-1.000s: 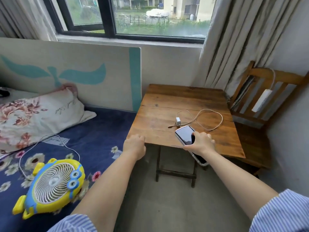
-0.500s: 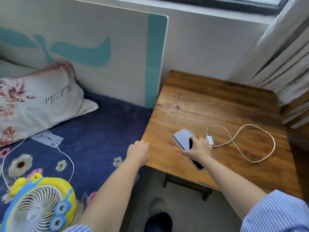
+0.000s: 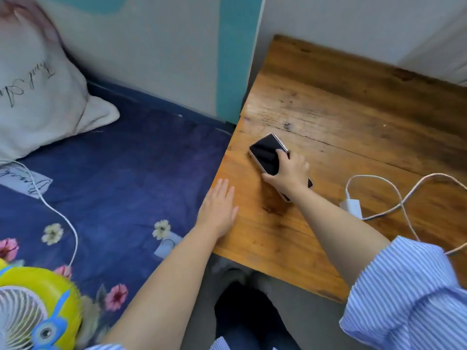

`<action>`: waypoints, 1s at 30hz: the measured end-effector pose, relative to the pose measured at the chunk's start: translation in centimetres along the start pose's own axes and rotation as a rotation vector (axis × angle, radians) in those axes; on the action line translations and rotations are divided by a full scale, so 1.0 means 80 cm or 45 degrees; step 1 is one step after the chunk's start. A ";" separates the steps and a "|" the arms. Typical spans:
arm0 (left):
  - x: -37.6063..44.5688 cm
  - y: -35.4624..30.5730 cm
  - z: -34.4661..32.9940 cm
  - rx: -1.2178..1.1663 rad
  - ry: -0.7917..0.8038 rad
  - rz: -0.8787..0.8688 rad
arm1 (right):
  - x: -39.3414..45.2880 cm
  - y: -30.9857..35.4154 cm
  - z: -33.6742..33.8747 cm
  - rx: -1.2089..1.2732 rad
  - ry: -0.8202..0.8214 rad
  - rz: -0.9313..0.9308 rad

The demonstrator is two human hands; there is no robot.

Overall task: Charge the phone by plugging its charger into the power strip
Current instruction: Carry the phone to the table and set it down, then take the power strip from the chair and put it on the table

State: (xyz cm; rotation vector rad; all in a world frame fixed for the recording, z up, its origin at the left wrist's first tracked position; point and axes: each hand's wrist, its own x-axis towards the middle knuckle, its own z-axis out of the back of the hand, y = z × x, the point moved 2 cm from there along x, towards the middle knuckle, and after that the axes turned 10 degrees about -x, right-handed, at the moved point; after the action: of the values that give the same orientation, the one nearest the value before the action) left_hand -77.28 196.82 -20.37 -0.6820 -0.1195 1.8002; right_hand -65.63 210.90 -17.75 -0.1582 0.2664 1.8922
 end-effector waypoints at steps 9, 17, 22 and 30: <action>-0.001 -0.007 -0.014 0.025 0.087 0.074 | 0.012 -0.013 -0.015 -0.067 0.064 0.118; 0.004 -0.117 0.071 0.298 -0.048 -0.003 | -0.051 -0.081 0.079 0.065 -0.039 0.096; 0.021 -0.265 0.123 0.435 -0.151 -0.165 | -0.098 -0.182 0.181 0.102 -0.281 -0.026; -0.001 -0.530 0.109 0.491 -0.266 -0.582 | -0.199 -0.403 0.292 0.074 -0.517 -0.310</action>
State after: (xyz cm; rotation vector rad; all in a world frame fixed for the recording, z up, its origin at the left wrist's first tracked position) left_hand -45.88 213.61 4.24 -0.1692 -0.0583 1.3915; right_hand -29.45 212.59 5.22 0.2236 0.0222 1.6294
